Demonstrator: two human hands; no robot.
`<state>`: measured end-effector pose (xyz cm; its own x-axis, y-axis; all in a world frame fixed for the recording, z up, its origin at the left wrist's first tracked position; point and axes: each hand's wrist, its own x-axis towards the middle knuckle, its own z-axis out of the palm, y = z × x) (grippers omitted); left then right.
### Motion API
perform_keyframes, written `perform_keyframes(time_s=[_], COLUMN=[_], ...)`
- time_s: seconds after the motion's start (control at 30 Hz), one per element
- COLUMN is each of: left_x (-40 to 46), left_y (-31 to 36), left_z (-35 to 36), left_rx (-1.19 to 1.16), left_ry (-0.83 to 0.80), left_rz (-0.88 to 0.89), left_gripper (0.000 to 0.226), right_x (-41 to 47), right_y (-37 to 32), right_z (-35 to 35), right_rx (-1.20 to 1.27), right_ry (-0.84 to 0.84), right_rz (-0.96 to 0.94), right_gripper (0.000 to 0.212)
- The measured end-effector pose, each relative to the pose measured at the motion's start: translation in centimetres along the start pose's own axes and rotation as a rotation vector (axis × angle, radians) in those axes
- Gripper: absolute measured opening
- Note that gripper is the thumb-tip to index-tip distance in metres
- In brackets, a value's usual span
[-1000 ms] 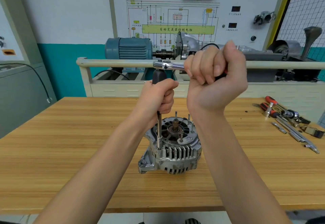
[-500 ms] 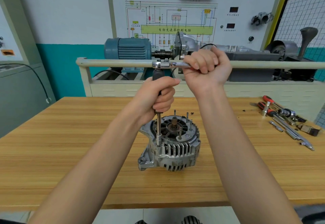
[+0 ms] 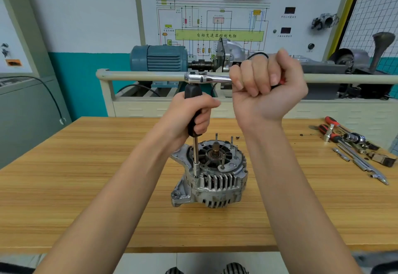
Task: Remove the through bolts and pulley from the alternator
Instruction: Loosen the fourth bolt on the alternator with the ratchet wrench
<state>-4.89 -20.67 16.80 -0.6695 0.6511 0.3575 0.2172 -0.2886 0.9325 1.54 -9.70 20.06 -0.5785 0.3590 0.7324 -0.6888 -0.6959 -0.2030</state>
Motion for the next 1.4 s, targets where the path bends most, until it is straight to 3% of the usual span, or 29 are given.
perform_keyframes(time_s=[0.1,0.23,0.4,0.53,0.63,0.77,0.93,1.0,1.1,1.2,1.4], left_x=[0.0,0.4,0.3,0.3,0.4,0.2,0.1,0.1,0.0,-0.2,0.5], left_y=[0.5,-0.1,-0.4,-0.7,-0.9,-0.6,0.4,0.3,0.0,-0.3,-0.7], left_z=[-0.2,0.6,1.2,2.0,2.4,1.4,-0.7,-0.5,0.2,0.8,2.0], left_rx=[-0.037,-0.103,-0.047,0.023,0.052,0.053,-0.121,-0.15,-0.107,-0.047,0.029], left_ry=[-0.191,-0.174,0.04,0.334,0.4,0.221,-0.25,-0.279,-0.155,0.0,0.342], left_rz=[-0.028,-0.031,0.024,0.083,0.087,0.067,-0.056,-0.077,-0.056,0.005,0.047], left_gripper=[0.033,0.043,0.051,0.045,0.042,0.045,0.036,0.042,0.046,0.053,0.045], right_x=[1.4,2.1,1.1,-0.9,-2.0,-1.2,2.0,2.9,3.1,2.2,-0.8], right_y=[-0.4,-0.3,-0.3,0.5,1.3,0.4,-0.5,-0.1,0.3,0.1,0.6], right_z=[-1.3,-2.5,-1.1,0.6,1.5,1.0,-0.4,-1.3,-2.1,-1.6,1.1], right_rx=[0.271,0.401,0.259,-0.002,-0.115,-0.087,0.144,0.269,0.362,0.343,-0.059], right_ry=[0.162,0.283,0.232,0.066,-0.035,0.008,0.202,0.265,0.309,0.302,0.083], right_rz=[0.207,0.228,0.092,-0.081,-0.212,-0.134,0.209,0.317,0.337,0.238,-0.105], right_gripper=[0.044,0.043,0.044,0.052,0.049,0.051,0.045,0.046,0.045,0.044,0.052])
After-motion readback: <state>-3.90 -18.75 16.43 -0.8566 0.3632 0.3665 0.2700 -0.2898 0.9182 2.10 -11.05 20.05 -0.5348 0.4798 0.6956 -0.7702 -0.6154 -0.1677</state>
